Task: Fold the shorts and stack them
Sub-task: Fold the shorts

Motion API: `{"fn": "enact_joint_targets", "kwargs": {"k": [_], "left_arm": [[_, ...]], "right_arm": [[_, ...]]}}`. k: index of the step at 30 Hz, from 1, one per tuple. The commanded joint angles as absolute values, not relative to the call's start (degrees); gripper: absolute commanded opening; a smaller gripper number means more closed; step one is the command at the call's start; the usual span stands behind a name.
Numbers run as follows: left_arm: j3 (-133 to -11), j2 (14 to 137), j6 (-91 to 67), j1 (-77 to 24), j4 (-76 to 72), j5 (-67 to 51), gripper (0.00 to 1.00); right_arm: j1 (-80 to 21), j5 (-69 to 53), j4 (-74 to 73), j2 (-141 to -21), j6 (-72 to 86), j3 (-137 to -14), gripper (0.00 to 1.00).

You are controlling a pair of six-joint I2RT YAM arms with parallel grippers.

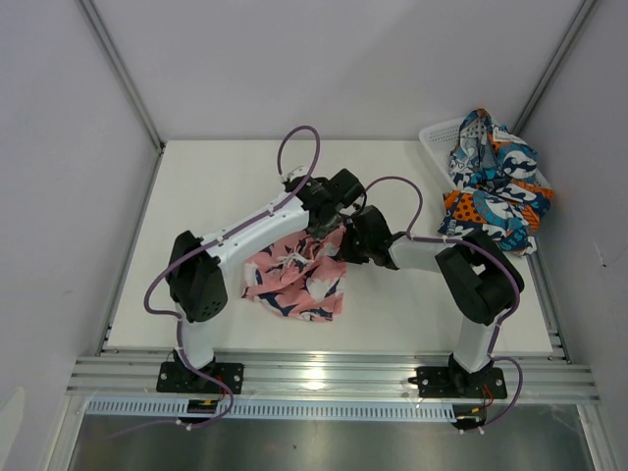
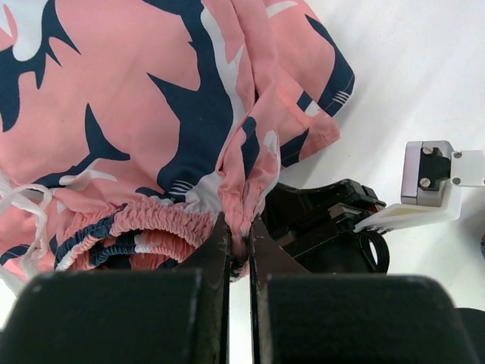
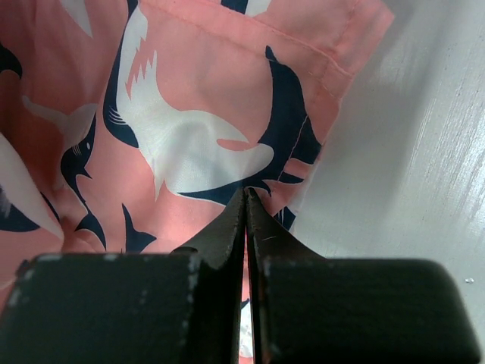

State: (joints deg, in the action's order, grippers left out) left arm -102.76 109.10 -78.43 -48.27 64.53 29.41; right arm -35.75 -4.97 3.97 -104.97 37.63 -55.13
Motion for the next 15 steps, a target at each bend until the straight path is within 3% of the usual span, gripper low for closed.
{"fn": "enact_joint_targets", "kwargs": {"k": [1, 7, 10, 11, 14, 15], "left_arm": [[-102.23, 109.69, -81.65, -49.48, 62.14, 29.53, 0.02], [-99.76, 111.09, -81.04, -49.75, 58.45, 27.77, 0.1], [-99.41, 111.01, -79.99, -49.75, 56.61, 27.77, 0.24], [-99.23, 110.83, -79.55, -49.75, 55.99, 27.77, 0.47], [-99.75, 110.13, -78.67, -49.75, 55.9, 28.82, 0.91], [-99.84, 109.26, -77.97, -49.57, 55.64, 29.09, 0.95]], "right_arm": [[-35.07, -2.11, 1.58, -106.08, 36.91, -53.35, 0.0], [-34.54, -2.02, 2.37, -105.21, 36.91, -52.21, 0.0], [-34.45, -2.02, 2.46, -104.85, 36.91, -51.94, 0.0], [-34.37, -2.11, 2.37, -104.77, 36.91, -51.86, 0.0], [-34.1, -2.11, 2.64, -104.5, 36.83, -51.42, 0.0], [-34.1, -2.2, 2.72, -104.41, 36.83, -51.33, 0.0]]}}
